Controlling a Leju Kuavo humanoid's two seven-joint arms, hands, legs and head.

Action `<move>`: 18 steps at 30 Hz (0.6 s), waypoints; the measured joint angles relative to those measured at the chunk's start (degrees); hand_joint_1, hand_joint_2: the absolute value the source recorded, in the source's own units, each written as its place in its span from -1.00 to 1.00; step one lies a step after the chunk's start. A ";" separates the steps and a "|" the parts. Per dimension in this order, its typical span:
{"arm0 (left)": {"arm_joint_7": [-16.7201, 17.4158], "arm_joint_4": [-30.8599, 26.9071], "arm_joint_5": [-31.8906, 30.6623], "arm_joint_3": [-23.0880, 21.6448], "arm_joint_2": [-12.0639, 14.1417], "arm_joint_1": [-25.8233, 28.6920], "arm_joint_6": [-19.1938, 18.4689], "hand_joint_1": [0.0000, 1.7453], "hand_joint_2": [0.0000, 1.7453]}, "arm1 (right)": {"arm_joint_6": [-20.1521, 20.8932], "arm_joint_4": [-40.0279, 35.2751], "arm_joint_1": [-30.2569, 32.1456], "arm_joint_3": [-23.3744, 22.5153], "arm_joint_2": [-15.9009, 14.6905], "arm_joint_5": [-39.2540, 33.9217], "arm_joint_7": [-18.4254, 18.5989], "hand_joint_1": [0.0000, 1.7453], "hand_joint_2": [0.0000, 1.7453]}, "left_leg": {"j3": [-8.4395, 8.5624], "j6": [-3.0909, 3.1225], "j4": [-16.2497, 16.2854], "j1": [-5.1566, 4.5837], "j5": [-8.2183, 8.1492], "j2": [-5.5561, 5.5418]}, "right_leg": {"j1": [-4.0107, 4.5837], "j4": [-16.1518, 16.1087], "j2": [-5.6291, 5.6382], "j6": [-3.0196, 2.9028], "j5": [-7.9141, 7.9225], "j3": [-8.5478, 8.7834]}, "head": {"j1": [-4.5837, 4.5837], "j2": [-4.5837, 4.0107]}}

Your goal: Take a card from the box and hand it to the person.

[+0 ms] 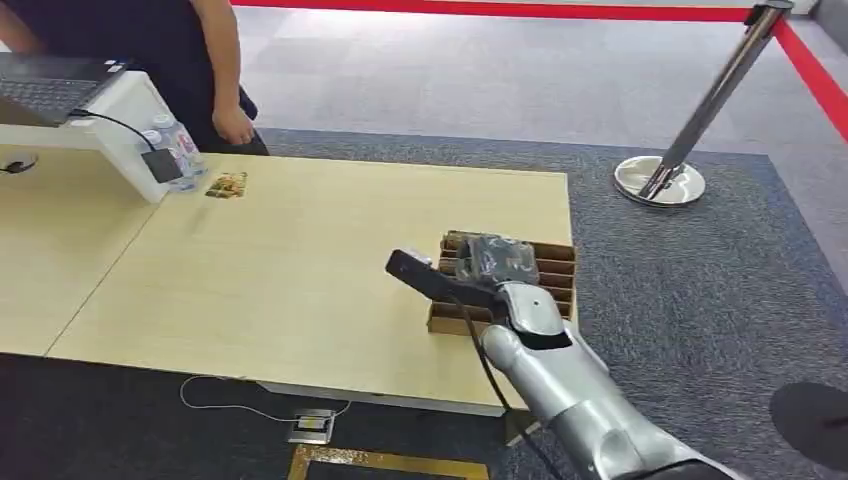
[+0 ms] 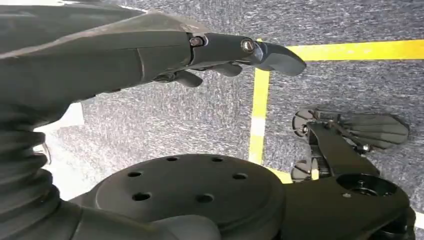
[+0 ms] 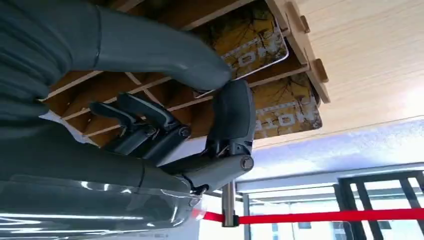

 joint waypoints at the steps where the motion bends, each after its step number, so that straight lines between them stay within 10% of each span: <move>1: -0.02 0.00 0.00 0.00 0.00 0.00 0.00 -1.00 1.00 | 0.00 -0.59 0.18 0.00 -0.04 0.00 -0.09 1.00 1.00 | -0.01 0.00 0.00 0.00 0.00 0.00 | 0.00 0.00 0.00 0.00 0.00 -0.01 | -0.02 0.00; 18: -1.05 0.00 0.35 0.07 0.00 0.02 -0.35 -1.00 1.00 | 1.29 -18.23 2.00 0.02 -2.78 0.52 -0.37 1.00 1.00 | -0.08 0.00 0.00 0.00 0.00 0.00 | 0.00 0.00 0.00 0.00 0.00 -0.08 | -0.02 0.00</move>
